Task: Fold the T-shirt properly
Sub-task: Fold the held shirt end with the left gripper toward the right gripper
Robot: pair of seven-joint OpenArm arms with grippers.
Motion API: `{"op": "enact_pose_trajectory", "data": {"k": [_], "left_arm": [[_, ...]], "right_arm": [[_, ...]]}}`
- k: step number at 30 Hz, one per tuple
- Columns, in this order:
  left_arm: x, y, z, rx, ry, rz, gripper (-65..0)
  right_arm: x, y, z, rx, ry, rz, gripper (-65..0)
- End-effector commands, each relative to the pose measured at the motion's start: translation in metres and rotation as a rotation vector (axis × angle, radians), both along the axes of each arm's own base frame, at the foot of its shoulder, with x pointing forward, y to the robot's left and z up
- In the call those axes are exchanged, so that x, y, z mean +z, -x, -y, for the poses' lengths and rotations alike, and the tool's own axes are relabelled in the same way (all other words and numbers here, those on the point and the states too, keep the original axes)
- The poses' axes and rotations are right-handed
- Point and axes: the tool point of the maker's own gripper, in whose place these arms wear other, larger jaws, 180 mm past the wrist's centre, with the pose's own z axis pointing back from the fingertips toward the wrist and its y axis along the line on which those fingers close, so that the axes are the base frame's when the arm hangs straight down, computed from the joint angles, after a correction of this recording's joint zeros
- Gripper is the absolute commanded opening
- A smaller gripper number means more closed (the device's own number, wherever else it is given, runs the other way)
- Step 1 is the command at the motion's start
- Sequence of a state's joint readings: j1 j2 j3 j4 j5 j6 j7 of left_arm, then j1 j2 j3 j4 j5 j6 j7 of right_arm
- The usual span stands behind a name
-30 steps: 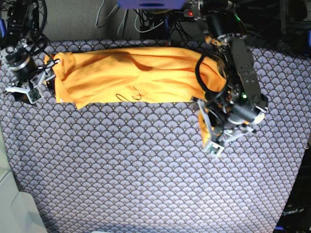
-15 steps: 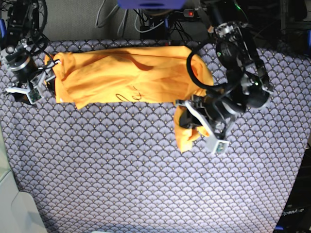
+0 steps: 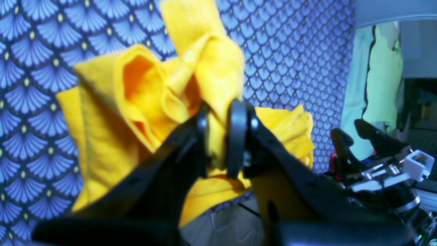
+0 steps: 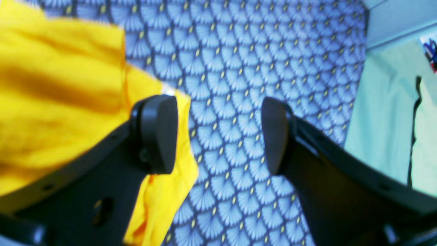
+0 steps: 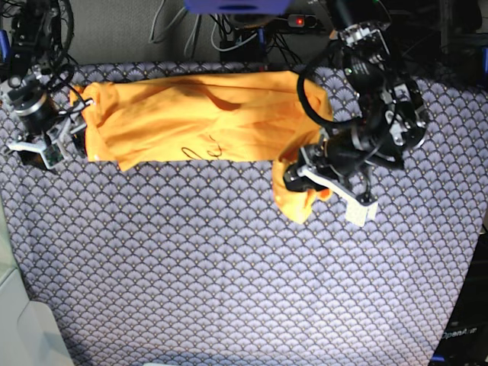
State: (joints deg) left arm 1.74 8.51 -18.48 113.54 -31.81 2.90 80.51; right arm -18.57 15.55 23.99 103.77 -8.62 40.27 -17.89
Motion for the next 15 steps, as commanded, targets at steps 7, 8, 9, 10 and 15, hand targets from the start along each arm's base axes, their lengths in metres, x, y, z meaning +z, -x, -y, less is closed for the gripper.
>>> {"op": "enact_pose_trajectory", "data": {"k": [7,8,9,10,15], "left_arm": [[0.010,-0.004,0.003,0.016,0.037,0.020,-65.0],[0.010,-0.003,0.004,0.014,0.039,0.020,-65.0],[0.010,-0.003,0.006,0.011,0.044,0.019,-65.0],[0.009,-0.002,0.009,0.003,0.048,0.015,-65.0],[-0.002,0.018,0.046,-0.117,0.047,-0.030,-65.0]], "right_arm": [[0.015,-0.006,0.000,0.015,0.010,0.047,-25.9],[0.015,-0.006,0.000,0.015,0.010,0.047,-25.9],[0.015,-0.006,0.000,0.015,0.010,0.047,-25.9],[0.015,-0.006,0.000,0.015,0.010,0.047,-25.9],[0.014,-0.006,0.000,0.016,0.009,0.047,-25.9]]}}
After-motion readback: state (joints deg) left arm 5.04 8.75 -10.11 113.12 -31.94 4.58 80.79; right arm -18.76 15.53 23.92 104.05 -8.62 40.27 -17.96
